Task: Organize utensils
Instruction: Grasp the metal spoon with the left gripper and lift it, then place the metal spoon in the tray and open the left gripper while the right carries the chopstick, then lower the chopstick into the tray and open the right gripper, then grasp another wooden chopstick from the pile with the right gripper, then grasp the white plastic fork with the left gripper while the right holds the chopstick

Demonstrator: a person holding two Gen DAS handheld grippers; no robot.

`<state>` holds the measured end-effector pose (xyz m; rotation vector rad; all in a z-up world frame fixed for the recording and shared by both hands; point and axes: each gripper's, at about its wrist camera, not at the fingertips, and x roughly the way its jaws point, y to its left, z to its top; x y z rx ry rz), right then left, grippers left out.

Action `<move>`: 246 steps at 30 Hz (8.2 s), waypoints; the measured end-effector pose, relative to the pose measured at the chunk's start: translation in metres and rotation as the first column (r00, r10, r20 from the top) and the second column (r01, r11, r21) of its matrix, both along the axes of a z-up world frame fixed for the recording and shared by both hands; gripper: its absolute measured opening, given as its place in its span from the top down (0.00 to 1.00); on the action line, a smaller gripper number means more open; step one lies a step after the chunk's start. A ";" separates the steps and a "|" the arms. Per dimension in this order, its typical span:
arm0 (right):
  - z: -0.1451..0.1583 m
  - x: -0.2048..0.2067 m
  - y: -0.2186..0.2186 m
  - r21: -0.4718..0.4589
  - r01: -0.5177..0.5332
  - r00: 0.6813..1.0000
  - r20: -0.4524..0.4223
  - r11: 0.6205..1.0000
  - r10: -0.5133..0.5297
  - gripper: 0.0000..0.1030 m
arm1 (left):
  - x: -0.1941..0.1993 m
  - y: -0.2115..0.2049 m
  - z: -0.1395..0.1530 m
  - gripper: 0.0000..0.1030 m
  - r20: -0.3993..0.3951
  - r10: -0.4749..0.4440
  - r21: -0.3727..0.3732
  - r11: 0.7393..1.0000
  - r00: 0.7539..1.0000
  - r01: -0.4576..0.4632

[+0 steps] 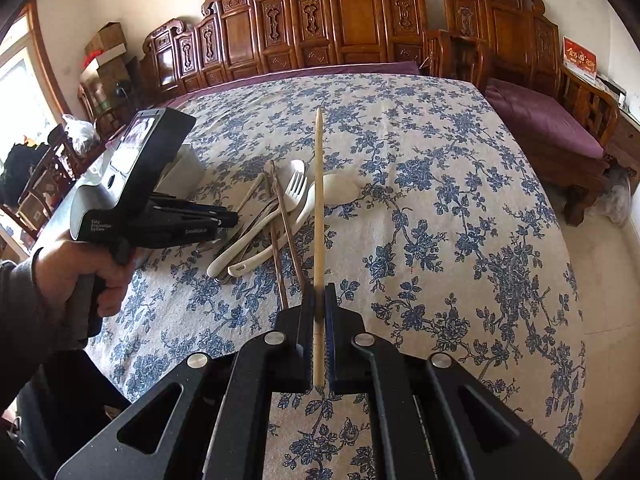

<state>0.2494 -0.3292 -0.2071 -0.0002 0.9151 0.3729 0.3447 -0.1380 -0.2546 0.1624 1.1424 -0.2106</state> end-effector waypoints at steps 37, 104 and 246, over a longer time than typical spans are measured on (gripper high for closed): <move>0.009 0.004 0.083 -0.026 -0.114 0.993 0.019 0.993 0.115 0.94 | -0.051 0.091 0.089 0.99 0.175 0.020 -0.049 0.999 0.984 -0.011; 0.008 0.039 0.264 0.031 -0.262 0.963 -0.051 0.965 0.263 0.94 | -0.087 0.241 0.091 0.98 0.204 0.186 -0.119 0.979 0.961 -0.164; -0.032 0.072 0.017 0.030 -0.010 0.988 0.154 0.999 0.005 0.94 | -0.028 -0.024 0.005 0.86 0.066 -0.178 -0.106 0.977 0.982 0.185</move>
